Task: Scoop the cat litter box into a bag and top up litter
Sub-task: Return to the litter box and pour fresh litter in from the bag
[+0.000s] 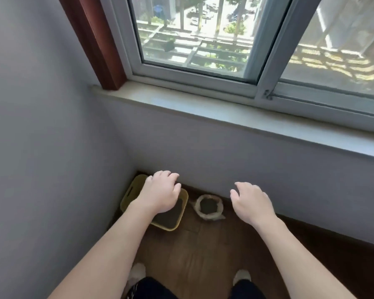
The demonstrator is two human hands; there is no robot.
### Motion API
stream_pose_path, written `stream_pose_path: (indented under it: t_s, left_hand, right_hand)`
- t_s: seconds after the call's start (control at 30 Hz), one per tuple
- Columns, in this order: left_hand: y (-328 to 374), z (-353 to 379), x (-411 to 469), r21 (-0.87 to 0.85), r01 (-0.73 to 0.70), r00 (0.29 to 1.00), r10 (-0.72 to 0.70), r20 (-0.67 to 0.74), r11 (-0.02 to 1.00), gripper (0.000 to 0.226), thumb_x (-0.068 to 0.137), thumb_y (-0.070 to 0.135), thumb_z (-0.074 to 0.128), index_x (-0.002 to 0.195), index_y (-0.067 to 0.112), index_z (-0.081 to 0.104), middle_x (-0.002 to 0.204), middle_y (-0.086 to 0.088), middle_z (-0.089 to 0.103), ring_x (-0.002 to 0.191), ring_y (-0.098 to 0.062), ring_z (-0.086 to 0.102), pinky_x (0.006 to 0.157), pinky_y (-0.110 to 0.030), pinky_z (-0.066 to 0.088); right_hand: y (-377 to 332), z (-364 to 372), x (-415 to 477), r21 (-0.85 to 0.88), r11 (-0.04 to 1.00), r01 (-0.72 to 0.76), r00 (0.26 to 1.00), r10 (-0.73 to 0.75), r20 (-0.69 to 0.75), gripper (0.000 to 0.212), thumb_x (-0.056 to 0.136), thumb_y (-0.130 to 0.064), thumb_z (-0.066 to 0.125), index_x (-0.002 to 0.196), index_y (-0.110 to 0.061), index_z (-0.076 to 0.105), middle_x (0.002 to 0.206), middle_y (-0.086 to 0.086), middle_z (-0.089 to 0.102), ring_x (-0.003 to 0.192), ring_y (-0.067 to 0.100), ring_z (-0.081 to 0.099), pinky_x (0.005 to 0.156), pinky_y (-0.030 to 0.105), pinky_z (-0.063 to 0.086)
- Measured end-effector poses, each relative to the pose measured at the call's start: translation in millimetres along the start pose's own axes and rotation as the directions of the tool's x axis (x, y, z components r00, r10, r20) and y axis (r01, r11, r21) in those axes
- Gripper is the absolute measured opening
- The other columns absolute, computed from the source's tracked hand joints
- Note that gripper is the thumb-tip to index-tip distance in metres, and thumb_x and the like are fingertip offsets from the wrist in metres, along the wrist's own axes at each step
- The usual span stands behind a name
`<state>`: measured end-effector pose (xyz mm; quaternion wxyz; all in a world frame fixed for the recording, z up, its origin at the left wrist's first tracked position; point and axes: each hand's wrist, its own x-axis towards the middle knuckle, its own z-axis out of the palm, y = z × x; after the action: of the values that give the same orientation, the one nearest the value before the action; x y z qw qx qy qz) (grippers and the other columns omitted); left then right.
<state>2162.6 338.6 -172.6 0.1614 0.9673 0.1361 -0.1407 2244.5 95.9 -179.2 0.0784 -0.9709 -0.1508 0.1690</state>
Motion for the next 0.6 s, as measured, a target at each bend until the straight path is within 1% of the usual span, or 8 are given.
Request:
stream_pose_path:
  t_s: [0.13,0.27,0.37,0.47,0.53,0.6]
  left_hand:
    - [43.5,31.4,13.7,-0.059,0.064,0.995,-0.069,-0.076,0.996,0.048,0.102,0.038,0.035,0.146,0.021,0.041,0.152,-0.001,0.04,0.141,-0.022,0.033,0.115,-0.04,0.029]
    - [58.6,70.1,38.6,-0.088,0.088,0.99,-0.096,-0.1,0.992,0.05,0.101,0.036,0.039,0.147,0.018,0.04,0.151,-0.003,0.041,0.139,-0.024,0.037,0.113,-0.038,0.032]
    - [53.9,112.1,63.4,-0.093,0.077,0.991,-0.086,-0.1,0.993,0.053,0.101,0.036,0.04,0.15,0.018,0.033,0.155,-0.004,0.035,0.142,-0.023,0.032,0.115,-0.037,0.028]
    - [40.4,165.6,89.5,-0.08,0.062,0.992,-0.071,-0.106,0.995,0.056,0.101,0.036,0.041,0.152,0.017,0.028,0.158,-0.004,0.032,0.145,-0.022,0.028,0.117,-0.036,0.025]
    - [29.9,206.3,107.2,-0.078,0.052,0.994,-0.059,-0.097,0.996,0.058,0.1,0.038,0.041,0.153,0.018,0.026,0.158,-0.004,0.031,0.146,-0.02,0.027,0.119,-0.036,0.024]
    - [18.3,248.4,126.5,-0.069,0.039,0.996,-0.045,-0.08,0.997,0.06,0.1,0.039,0.041,0.154,0.019,0.023,0.16,-0.003,0.028,0.147,-0.019,0.025,0.121,-0.036,0.023]
  right_hand:
    - [52.0,7.4,30.4,-0.069,0.994,0.089,0.994,-0.085,0.061,0.038,0.1,-0.037,0.033,0.121,-0.016,0.057,0.127,0.002,0.06,0.114,0.028,0.053,0.092,0.04,0.042]
    - [84.0,36.7,58.9,-0.079,0.985,0.153,0.986,-0.146,0.082,0.042,0.1,-0.038,0.034,0.129,-0.016,0.055,0.131,0.003,0.059,0.117,0.028,0.053,0.094,0.041,0.043]
    - [101.6,78.2,81.7,-0.068,0.981,0.179,0.981,-0.173,0.091,0.044,0.1,-0.039,0.035,0.133,-0.015,0.052,0.132,0.006,0.059,0.119,0.029,0.053,0.096,0.042,0.045]
    - [116.5,132.6,107.6,-0.07,0.98,0.187,0.979,-0.18,0.099,0.044,0.099,-0.04,0.037,0.129,-0.013,0.055,0.128,0.009,0.061,0.116,0.031,0.055,0.093,0.042,0.048]
    - [124.6,171.1,123.5,-0.043,0.981,0.19,0.979,-0.186,0.084,0.042,0.1,-0.039,0.038,0.127,-0.014,0.056,0.126,0.009,0.061,0.115,0.03,0.056,0.091,0.041,0.049]
    - [131.2,210.5,139.8,-0.004,0.977,0.214,0.976,-0.213,0.049,0.041,0.1,-0.038,0.039,0.13,-0.015,0.054,0.128,0.008,0.06,0.116,0.028,0.056,0.092,0.039,0.05]
